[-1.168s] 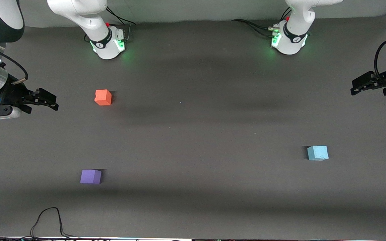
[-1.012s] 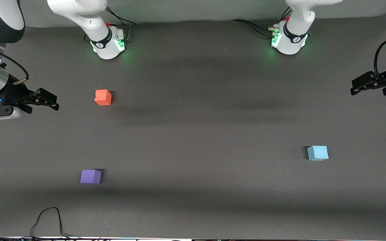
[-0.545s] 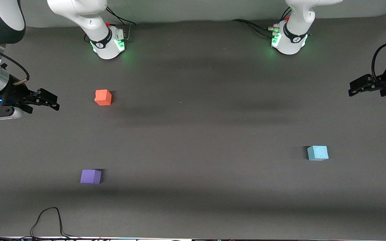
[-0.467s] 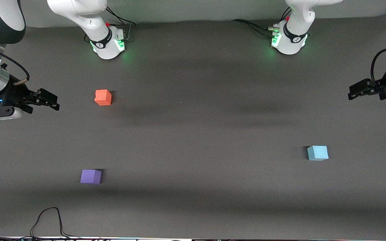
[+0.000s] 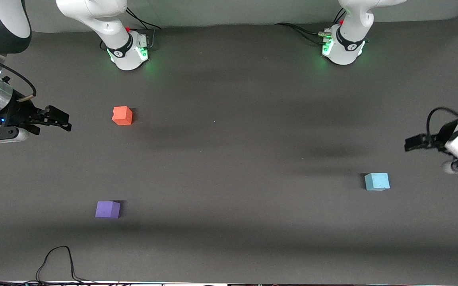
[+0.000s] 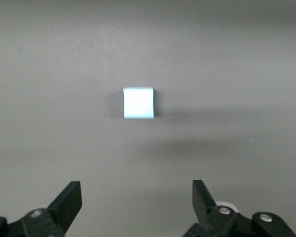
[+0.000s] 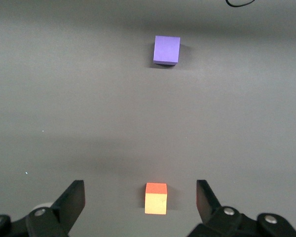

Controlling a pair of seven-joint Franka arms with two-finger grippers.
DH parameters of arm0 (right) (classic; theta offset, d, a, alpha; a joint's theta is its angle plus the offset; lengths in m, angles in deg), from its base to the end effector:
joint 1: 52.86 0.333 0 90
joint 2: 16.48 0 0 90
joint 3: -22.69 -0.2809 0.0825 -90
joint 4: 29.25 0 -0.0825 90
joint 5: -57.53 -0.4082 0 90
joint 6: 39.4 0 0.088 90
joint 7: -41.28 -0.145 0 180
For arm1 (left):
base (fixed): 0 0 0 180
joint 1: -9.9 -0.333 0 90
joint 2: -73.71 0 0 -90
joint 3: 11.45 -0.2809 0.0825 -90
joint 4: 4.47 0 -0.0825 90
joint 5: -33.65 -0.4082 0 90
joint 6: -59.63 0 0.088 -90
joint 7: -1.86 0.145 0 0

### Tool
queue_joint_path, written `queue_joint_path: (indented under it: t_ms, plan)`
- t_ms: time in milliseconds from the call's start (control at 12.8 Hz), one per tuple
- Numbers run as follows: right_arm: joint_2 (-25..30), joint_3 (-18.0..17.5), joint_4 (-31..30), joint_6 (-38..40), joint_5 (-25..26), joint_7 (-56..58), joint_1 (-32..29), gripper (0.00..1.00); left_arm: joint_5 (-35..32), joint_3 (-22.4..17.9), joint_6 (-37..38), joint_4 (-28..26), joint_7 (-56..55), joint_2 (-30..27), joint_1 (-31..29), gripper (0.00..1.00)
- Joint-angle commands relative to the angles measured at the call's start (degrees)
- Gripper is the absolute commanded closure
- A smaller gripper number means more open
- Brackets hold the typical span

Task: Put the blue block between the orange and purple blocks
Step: 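Move the left gripper down over the light blue block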

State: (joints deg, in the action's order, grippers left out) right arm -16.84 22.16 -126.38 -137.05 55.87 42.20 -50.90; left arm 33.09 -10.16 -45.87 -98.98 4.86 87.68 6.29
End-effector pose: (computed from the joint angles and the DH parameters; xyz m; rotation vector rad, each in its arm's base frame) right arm 0.5874 0.0294 0.4973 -3.1116 -0.0867 -0.0037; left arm 0.6409 0.0278 0.3852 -3.1390 0.0223 0.0817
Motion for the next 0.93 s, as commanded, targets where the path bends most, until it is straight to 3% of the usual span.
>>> queue_joint_path:
  t_ms: [0,389,701,856]
  plan:
    - [0.4,0.3,-0.3,0.2,-1.1,1.2,0.1,0.0,-1.4,0.0,-12.2,-8.2,0.9,1.1,-0.1,0.0]
    - [0.4,0.3,-0.3,0.2,-1.1,1.2,0.1,0.0,-1.6,0.0,-27.2,-10.7,0.9,11.6,0.0,0.0]
    - [0.4,0.3,-0.3,0.1,-1.1,1.2,0.1,0.0,-2.3,0.0,-33.4,-10.5,0.9,19.1,0.0,0.0]
    - [0.4,0.3,-0.4,0.1,-1.1,1.2,0.1,0.0,-2.3,-0.1,-34.3,-10.3,0.9,20.1,0.0,0.0]
